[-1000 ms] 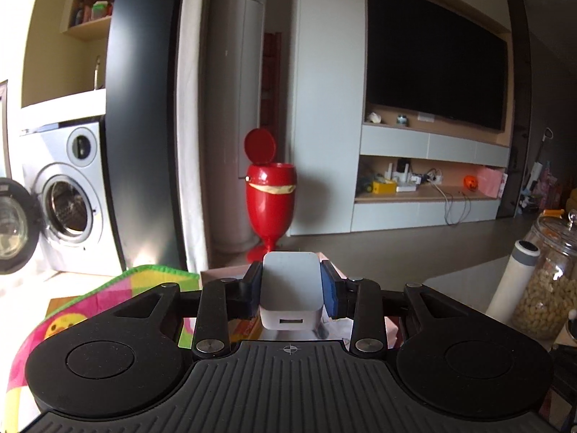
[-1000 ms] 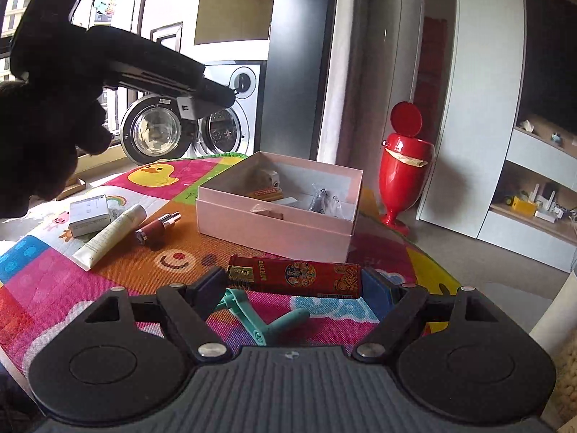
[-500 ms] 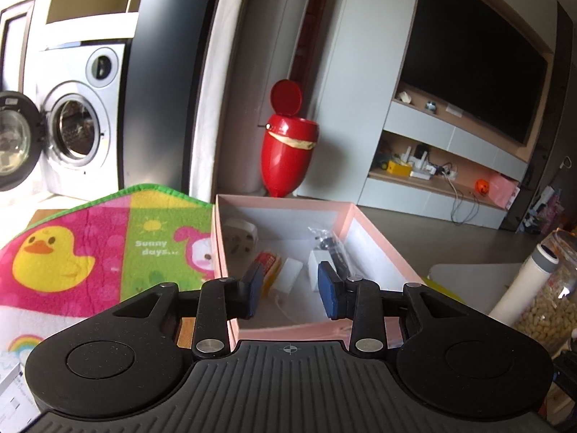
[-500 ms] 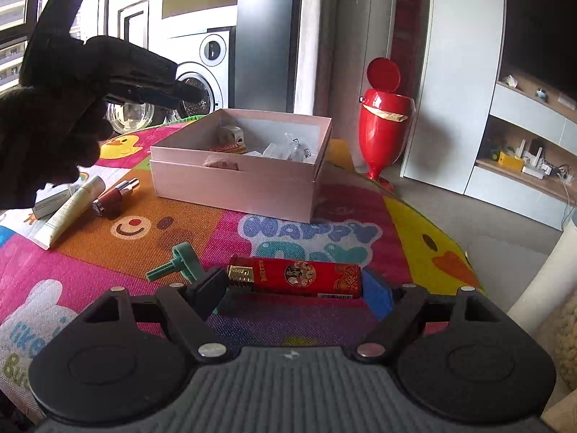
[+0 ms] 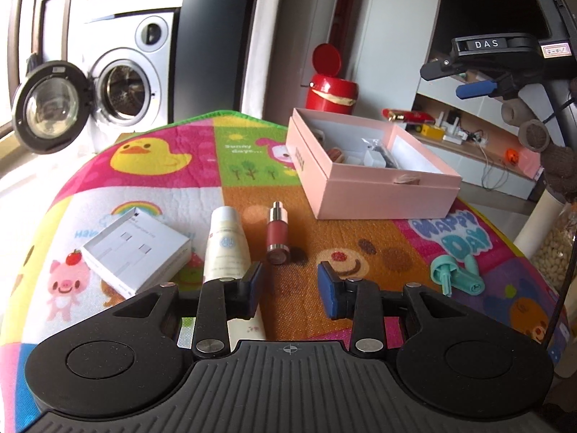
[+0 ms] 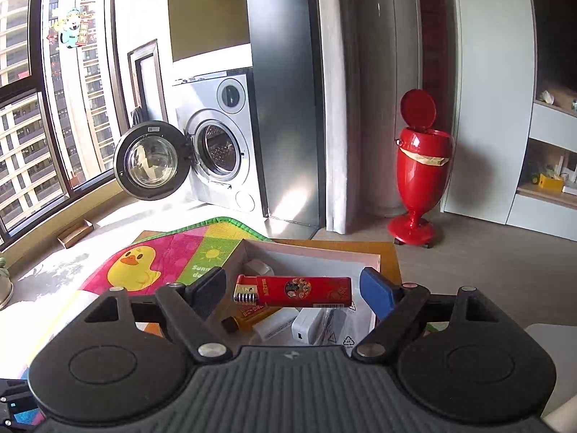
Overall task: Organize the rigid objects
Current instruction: 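Release the red lighter into the pink box with the right gripper while the left grasps the cream tube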
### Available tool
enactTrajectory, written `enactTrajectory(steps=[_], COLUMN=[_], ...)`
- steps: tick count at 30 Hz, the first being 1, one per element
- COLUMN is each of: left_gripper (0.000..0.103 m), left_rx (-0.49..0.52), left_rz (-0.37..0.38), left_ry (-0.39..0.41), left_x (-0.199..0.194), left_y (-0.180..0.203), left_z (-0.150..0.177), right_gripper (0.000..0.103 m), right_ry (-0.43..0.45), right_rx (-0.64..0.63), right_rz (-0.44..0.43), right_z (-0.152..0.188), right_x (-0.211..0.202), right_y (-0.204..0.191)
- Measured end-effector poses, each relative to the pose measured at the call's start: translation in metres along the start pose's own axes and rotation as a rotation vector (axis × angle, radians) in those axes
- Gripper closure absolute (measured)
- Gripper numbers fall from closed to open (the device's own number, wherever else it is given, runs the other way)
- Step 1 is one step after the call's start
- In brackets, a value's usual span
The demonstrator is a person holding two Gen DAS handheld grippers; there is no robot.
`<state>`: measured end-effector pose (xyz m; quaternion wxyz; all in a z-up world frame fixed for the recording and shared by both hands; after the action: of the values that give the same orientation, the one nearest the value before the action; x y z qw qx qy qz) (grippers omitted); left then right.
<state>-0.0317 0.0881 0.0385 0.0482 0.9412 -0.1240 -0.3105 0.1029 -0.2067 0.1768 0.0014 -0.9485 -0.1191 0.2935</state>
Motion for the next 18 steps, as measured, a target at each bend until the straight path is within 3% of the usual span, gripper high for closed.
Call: enactTrajectory(steps=[4,11,18], left_gripper=[0.066,0.066,0.066], left_rx=[-0.022,-0.109,-0.139], left_rz=[-0.04,-0.078,-0.086], left_ry=[0.018,-0.001,-0.003], left_x=[-0.013,-0.012,0.004], left_y=[-0.015,-0.04,-0.039], left_z=[0.008,0.011,-0.002], right_gripper=[0.021,0.021,0.022], right_ry=[-0.055,-0.076,-0.136], right_rx=[-0.012,-0.131,-0.198], right_rz=[-0.013,0.058,-0.072], right_z=[0.026,0.093,0.116], right_x=[0.002,-0.012,-0.001], right_y=[-0.006,-0.029,-0.072])
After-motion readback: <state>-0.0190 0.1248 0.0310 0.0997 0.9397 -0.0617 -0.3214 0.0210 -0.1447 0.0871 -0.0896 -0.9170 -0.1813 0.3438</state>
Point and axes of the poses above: each gripper's, at about its wrist camera, not at the fingertips, and x roughly the way its jaws point, y to its right, z to its underside, the point moved 1 cm from there along x, roughly the way its jaws point, and after that the axes turned 3 degrees about z, right-handed, at the moved point
